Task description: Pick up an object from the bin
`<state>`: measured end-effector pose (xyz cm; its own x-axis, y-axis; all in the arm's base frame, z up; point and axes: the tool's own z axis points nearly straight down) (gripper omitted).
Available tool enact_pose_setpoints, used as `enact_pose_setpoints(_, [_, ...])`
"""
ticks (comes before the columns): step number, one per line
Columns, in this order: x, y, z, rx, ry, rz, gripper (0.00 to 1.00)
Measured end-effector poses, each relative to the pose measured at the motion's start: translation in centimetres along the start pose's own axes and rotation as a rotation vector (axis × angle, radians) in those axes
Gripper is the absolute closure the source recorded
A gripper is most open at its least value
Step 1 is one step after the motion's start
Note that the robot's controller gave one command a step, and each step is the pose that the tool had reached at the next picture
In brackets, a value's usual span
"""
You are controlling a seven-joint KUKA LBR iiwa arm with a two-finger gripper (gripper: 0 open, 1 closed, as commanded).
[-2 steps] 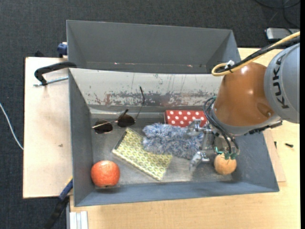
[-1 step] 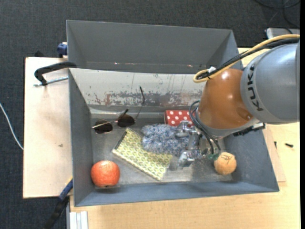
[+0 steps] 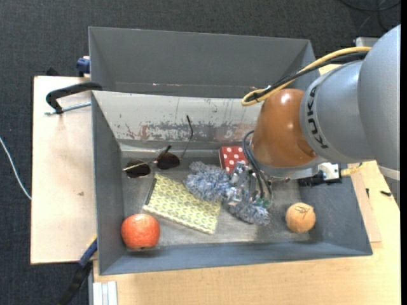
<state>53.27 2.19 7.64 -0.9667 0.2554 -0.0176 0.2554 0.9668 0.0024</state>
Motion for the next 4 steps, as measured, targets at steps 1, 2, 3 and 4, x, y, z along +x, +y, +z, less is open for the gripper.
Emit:
enact_pose_setpoints(1, [0.0, 0.0, 0.0, 0.0, 0.0, 0.0, 1.0])
enact_pose_setpoints(2, [-0.6, -1.4, -2.6, 0.0, 0.011, -0.003, 1.0])
enact_pose_setpoints(3, [-0.6, -1.9, -4.5, 0.003, 0.02, -0.001, 1.0])
enact_pose_setpoints(4, [-1.3, -1.9, -11.0, 0.0, 0.015, -0.034, 1.0])
